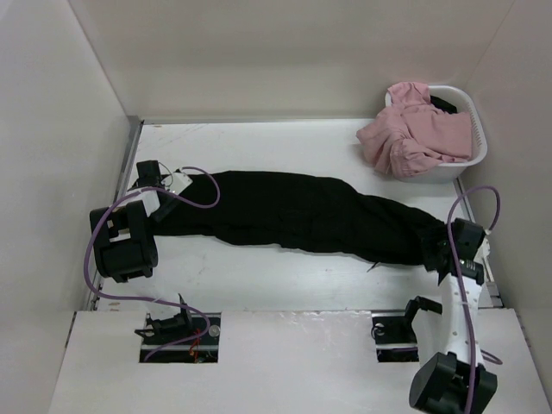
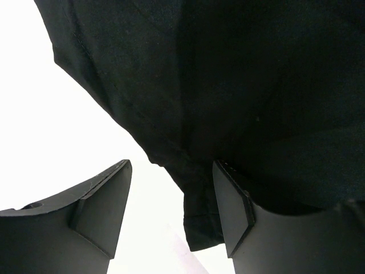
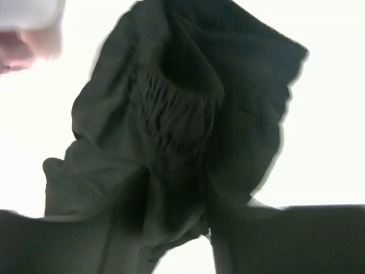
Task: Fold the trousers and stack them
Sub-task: Fold the trousers
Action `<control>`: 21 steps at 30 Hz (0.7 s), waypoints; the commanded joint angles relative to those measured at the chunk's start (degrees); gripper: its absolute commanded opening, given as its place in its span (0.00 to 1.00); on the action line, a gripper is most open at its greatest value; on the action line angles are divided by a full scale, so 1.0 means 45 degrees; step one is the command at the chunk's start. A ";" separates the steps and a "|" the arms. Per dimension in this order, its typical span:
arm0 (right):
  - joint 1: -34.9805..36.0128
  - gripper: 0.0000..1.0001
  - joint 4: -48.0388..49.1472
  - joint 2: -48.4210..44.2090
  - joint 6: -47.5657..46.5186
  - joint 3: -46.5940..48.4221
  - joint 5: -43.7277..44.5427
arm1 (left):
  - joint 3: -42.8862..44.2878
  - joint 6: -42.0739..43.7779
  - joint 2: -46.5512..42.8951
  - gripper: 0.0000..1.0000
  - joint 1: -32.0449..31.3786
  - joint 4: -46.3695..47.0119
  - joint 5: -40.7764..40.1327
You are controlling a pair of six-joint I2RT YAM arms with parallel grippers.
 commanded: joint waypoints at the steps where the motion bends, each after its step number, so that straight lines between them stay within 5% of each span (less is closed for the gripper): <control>1: -0.0229 1.00 -0.0071 -0.0078 0.2079 -0.0730 0.0476 | -0.0406 0.0021 0.0184 0.58 0.0154 -0.1110 0.0172; 17: -0.0133 1.00 0.2526 0.6072 0.4250 -0.0380 0.2041 | -0.0465 0.0002 -0.0872 0.59 -0.0021 -0.1168 0.0446; 19: -0.0133 0.66 0.3033 0.6446 0.4211 -0.0653 0.2118 | -0.0445 0.0021 -0.0930 0.59 -0.0021 -0.1168 0.0446; 21: -0.0230 0.15 0.3328 0.6389 0.4036 -0.0869 0.2274 | -0.0426 0.0080 -0.1028 0.59 0.0076 -0.1168 0.0465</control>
